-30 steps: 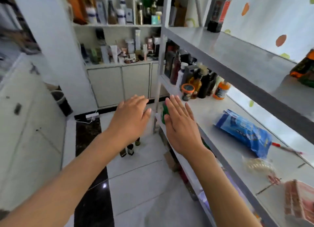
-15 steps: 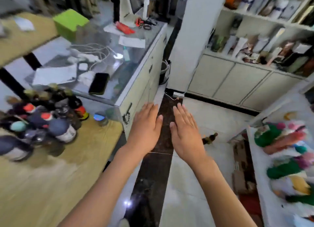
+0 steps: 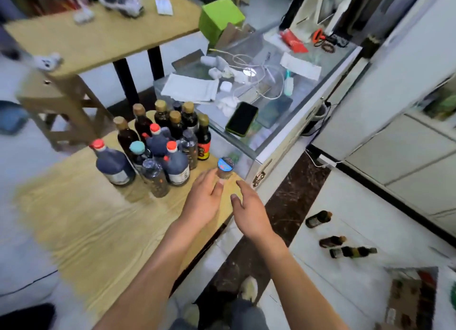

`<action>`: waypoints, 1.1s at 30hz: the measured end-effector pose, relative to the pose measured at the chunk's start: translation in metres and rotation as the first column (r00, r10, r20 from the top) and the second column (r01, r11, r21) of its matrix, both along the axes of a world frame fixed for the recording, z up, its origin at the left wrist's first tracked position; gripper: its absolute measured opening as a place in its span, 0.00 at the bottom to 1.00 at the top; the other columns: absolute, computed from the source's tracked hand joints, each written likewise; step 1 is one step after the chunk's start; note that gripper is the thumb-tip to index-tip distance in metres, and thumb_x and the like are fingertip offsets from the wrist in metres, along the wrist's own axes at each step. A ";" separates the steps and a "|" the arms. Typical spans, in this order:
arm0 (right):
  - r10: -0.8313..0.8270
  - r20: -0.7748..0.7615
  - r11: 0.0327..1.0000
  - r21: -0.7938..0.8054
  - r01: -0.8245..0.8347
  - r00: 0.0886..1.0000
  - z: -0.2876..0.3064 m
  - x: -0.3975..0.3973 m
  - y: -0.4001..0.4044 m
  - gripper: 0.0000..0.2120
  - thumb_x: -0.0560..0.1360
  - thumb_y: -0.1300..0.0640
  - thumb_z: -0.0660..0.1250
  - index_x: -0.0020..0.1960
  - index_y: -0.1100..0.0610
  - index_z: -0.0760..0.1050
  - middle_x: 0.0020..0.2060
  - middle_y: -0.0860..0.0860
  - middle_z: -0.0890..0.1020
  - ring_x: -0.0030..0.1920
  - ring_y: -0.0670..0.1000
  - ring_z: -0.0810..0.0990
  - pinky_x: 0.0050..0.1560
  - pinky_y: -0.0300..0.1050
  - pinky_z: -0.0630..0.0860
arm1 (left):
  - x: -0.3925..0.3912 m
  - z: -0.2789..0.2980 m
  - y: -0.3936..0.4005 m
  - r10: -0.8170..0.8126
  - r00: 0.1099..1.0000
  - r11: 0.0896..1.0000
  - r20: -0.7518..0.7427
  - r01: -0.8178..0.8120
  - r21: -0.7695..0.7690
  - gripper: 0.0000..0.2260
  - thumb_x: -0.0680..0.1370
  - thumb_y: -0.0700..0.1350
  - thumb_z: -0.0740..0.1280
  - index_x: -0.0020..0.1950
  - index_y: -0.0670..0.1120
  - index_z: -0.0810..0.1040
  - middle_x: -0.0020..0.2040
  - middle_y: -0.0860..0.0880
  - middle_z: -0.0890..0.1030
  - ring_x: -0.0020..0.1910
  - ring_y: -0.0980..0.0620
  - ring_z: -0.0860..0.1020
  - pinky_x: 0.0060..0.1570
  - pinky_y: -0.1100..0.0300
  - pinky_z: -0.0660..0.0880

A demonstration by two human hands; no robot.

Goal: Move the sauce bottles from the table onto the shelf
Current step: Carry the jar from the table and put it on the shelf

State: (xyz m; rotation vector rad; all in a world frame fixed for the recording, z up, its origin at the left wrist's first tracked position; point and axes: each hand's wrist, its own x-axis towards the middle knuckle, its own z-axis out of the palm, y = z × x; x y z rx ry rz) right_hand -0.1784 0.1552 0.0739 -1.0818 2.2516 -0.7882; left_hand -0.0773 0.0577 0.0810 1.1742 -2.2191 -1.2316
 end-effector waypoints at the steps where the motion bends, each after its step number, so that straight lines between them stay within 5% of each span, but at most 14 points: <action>1: -0.050 0.035 0.999 -0.014 0.050 0.998 -0.007 -0.004 -0.009 0.22 0.83 0.54 0.59 0.75 0.57 0.66 0.73 0.53 0.70 0.73 0.52 0.67 0.72 0.43 0.62 | 0.001 -0.002 -0.004 0.014 1.000 1.000 0.012 -0.014 0.008 0.17 0.82 0.43 0.60 0.71 0.40 0.70 0.69 0.42 0.73 0.70 0.45 0.69 0.66 0.63 0.60; 5: -0.205 0.149 0.978 0.006 0.207 0.967 -0.039 -0.026 -0.044 0.18 0.80 0.52 0.64 0.69 0.56 0.72 0.66 0.53 0.77 0.66 0.54 0.75 0.64 0.47 0.72 | -0.005 -0.016 -0.024 0.087 0.994 0.995 0.071 -0.091 0.047 0.18 0.82 0.45 0.60 0.71 0.40 0.69 0.70 0.42 0.72 0.70 0.46 0.69 0.66 0.62 0.62; 10: -0.226 0.182 0.974 0.076 0.215 0.957 -0.067 -0.057 -0.072 0.22 0.79 0.54 0.67 0.70 0.58 0.69 0.67 0.56 0.74 0.65 0.57 0.75 0.62 0.46 0.70 | -0.019 -0.015 -0.045 0.108 0.983 0.994 0.148 -0.112 0.014 0.19 0.82 0.44 0.61 0.72 0.40 0.68 0.71 0.42 0.70 0.72 0.47 0.65 0.68 0.61 0.59; 15: -0.014 0.067 0.972 0.236 -0.002 0.998 -0.093 -0.082 -0.106 0.32 0.79 0.52 0.67 0.77 0.58 0.56 0.72 0.59 0.67 0.67 0.61 0.73 0.62 0.51 0.72 | -0.029 -0.021 -0.056 0.157 0.970 0.987 0.188 -0.161 0.004 0.19 0.82 0.44 0.61 0.73 0.43 0.67 0.73 0.44 0.68 0.76 0.48 0.60 0.72 0.60 0.55; 19: 0.242 -0.037 0.905 0.368 -0.212 0.970 -0.118 -0.095 -0.134 0.41 0.78 0.52 0.67 0.79 0.59 0.45 0.76 0.60 0.55 0.70 0.62 0.68 0.64 0.53 0.72 | -0.045 -0.033 -0.058 0.207 0.953 0.975 0.223 -0.219 0.032 0.19 0.82 0.46 0.62 0.72 0.43 0.69 0.71 0.45 0.71 0.72 0.48 0.66 0.72 0.53 0.63; 23: 0.284 -0.137 0.902 0.374 -0.216 0.949 -0.129 -0.101 -0.157 0.39 0.78 0.54 0.65 0.79 0.60 0.45 0.70 0.62 0.65 0.62 0.61 0.75 0.57 0.53 0.76 | -0.057 -0.038 -0.068 0.239 0.948 0.967 0.209 -0.251 0.032 0.17 0.81 0.46 0.63 0.70 0.43 0.72 0.68 0.46 0.73 0.70 0.49 0.69 0.70 0.49 0.65; 28: 0.371 -0.133 0.854 0.438 -0.282 0.919 -0.139 -0.109 -0.174 0.35 0.76 0.47 0.67 0.76 0.56 0.55 0.64 0.61 0.71 0.61 0.61 0.75 0.55 0.51 0.75 | -0.062 -0.033 -0.081 0.306 0.937 0.952 0.171 -0.306 -0.026 0.13 0.81 0.44 0.63 0.64 0.43 0.76 0.65 0.49 0.75 0.67 0.52 0.70 0.65 0.57 0.68; 33: 0.317 0.014 0.883 0.360 -0.300 0.948 -0.140 -0.113 -0.177 0.29 0.71 0.49 0.72 0.67 0.55 0.66 0.59 0.56 0.75 0.58 0.59 0.77 0.52 0.48 0.75 | -0.062 -0.037 -0.083 0.378 0.914 0.925 0.149 -0.379 -0.020 0.09 0.80 0.40 0.64 0.59 0.40 0.79 0.62 0.48 0.75 0.63 0.54 0.72 0.57 0.79 0.59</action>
